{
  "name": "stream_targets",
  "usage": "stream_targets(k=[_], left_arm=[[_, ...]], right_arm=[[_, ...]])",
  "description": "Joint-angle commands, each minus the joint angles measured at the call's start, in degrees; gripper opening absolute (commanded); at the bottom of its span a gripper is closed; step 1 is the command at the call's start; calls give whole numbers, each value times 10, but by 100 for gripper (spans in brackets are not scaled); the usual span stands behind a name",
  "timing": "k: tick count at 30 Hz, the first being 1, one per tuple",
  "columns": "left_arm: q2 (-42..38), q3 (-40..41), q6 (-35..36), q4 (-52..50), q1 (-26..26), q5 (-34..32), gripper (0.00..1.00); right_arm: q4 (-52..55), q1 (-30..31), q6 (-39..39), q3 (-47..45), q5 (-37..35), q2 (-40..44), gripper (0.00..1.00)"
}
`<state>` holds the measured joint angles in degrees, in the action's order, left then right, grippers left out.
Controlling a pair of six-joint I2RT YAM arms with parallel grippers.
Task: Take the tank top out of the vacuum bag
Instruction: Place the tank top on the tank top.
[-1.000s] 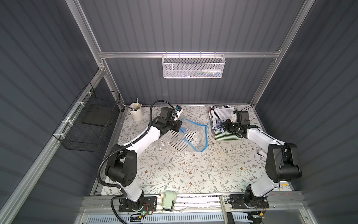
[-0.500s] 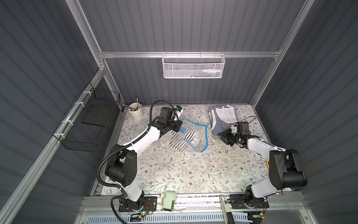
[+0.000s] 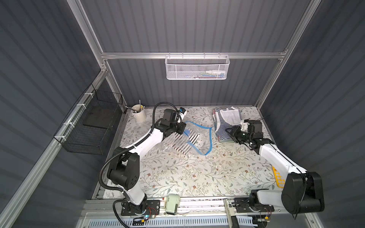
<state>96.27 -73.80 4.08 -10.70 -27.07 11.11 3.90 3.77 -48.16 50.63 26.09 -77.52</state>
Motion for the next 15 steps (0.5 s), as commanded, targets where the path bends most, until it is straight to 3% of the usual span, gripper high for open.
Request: stream_targets(k=[1,6,15], left_arm=[[-2,-2,-4,0,-4,9,0],[-6,-1,-2,0,-4,7,0],[-13,-1,-5,1,-4,13,0]], right_arm=[[-12,-4,35,28,-5,-76,30],[-104,-4,-15,1,21,-172,29],[-145,-10,-20,-58,10,-200,29]])
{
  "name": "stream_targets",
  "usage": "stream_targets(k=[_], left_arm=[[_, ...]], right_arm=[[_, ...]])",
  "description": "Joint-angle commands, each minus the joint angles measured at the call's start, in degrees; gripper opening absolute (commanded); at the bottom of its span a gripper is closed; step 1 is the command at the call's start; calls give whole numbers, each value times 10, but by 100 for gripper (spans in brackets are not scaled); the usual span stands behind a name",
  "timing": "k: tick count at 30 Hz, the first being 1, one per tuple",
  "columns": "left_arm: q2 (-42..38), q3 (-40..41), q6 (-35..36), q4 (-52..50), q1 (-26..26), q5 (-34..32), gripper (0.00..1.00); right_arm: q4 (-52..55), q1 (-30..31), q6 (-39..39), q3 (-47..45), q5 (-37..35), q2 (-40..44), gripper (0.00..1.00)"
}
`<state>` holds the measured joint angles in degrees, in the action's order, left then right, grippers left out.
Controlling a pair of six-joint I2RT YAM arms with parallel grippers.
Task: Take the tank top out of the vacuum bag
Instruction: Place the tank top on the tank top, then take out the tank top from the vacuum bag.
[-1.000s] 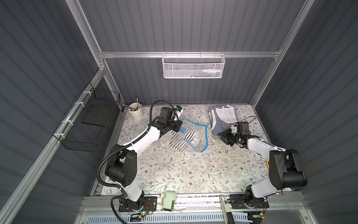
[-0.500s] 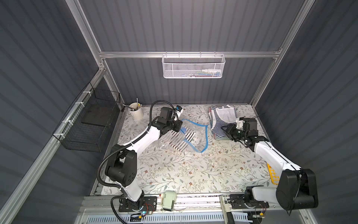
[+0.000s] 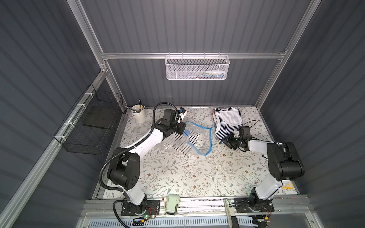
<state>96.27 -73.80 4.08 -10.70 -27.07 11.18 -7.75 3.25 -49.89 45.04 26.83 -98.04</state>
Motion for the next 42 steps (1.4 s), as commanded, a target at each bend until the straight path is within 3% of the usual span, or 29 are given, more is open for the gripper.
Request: stream_targets(k=[1,13,22,27,37,42], left_arm=[[-14,-1,-4,1,-5,12,0],[-47,4,-10,7,-10,32,0],[-41,3,-14,11,-13,57,0],[-58,10,-17,21,-19,63,0],[-69,25,-34,49,-23,92,0],[-75,35,-27,57,-30,104,0]], right_arm=[[-31,-5,-2,-4,5,15,30],[51,25,48,-63,-28,233,36],[101,177,113,-55,-152,403,55],[72,239,71,-49,-168,401,66],[-19,357,-111,-62,-251,289,62],[-16,389,-132,-31,-272,238,61]])
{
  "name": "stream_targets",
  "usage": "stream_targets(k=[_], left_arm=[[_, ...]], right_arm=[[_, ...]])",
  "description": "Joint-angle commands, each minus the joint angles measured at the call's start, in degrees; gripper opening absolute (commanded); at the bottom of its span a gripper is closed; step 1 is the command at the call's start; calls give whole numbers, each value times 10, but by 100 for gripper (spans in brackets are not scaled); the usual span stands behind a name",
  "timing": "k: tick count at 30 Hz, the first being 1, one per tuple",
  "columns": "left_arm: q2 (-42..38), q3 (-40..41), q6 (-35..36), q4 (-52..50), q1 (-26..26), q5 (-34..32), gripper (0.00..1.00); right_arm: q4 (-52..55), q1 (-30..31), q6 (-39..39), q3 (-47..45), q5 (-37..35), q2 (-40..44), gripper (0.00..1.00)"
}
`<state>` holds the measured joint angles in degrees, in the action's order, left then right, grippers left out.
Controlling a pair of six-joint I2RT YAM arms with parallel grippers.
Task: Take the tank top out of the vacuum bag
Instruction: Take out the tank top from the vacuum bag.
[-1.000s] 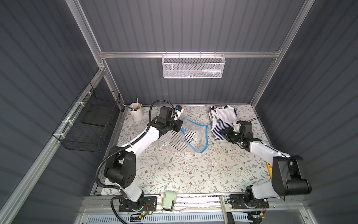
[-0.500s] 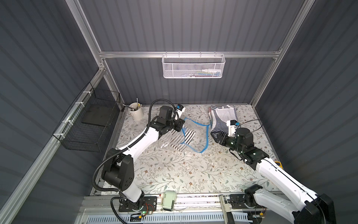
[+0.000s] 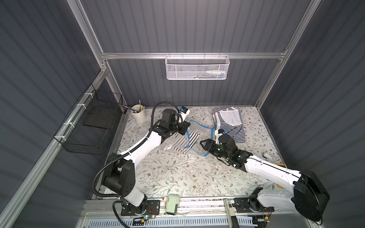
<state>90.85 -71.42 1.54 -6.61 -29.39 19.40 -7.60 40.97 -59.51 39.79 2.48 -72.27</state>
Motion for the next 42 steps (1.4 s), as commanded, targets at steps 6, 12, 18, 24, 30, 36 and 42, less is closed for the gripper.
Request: stream_targets(k=[6,12,18,24,30,36,42], left_arm=[[-33,11,-15,25,-6,37,0],[-41,9,-13,19,-7,37,0],[-52,11,-8,19,-7,30,0],[-48,10,-15,22,-7,40,0],[-56,15,-15,27,-7,38,0],[-55,16,-15,29,-7,37,0],[-56,17,-20,32,-7,41,0]], right_arm=[[-9,33,-61,56,-44,-70,60],[-11,32,-62,58,-47,-91,58],[10,32,-71,91,-37,-125,55],[25,26,-100,122,-28,-178,53],[61,24,-98,206,-8,-270,52],[34,24,-144,183,10,-306,52],[35,20,-161,187,8,-337,52]])
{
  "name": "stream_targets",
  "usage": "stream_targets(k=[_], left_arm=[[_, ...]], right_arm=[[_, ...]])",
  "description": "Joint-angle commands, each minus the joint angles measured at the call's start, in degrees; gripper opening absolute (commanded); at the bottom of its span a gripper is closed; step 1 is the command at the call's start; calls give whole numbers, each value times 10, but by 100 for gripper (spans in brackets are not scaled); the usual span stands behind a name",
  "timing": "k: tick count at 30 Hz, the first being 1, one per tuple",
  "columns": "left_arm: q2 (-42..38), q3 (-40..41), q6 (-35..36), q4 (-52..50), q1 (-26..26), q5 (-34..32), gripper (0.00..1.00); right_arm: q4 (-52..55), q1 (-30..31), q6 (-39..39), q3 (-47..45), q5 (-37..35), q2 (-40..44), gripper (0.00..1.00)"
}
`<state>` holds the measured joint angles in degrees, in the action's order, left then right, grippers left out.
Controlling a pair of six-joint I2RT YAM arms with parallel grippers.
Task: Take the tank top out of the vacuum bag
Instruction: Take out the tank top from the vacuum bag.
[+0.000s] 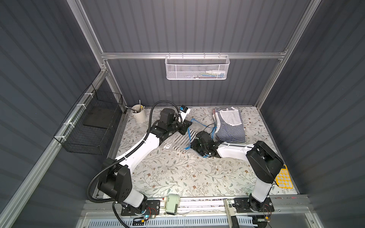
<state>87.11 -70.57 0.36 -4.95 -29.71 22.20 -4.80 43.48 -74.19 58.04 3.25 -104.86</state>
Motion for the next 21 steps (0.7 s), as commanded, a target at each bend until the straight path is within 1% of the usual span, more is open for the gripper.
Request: stream_targets(k=[1,4,7,15,21], left_arm=[[-19,9,-8,16,-4,12,0],[-20,9,-9,17,-4,14,0],[-23,9,-14,18,-5,20,0],[-37,11,-22,25,-5,26,0],[-43,12,-25,28,-6,30,0]], right_arm=[[11,-6,-15,8,-1,-15,52],[4,-15,-40,10,10,-34,53],[-42,-23,-70,-3,31,-52,51],[-14,-24,-51,38,18,-61,50],[-4,-24,-53,66,18,-81,49]])
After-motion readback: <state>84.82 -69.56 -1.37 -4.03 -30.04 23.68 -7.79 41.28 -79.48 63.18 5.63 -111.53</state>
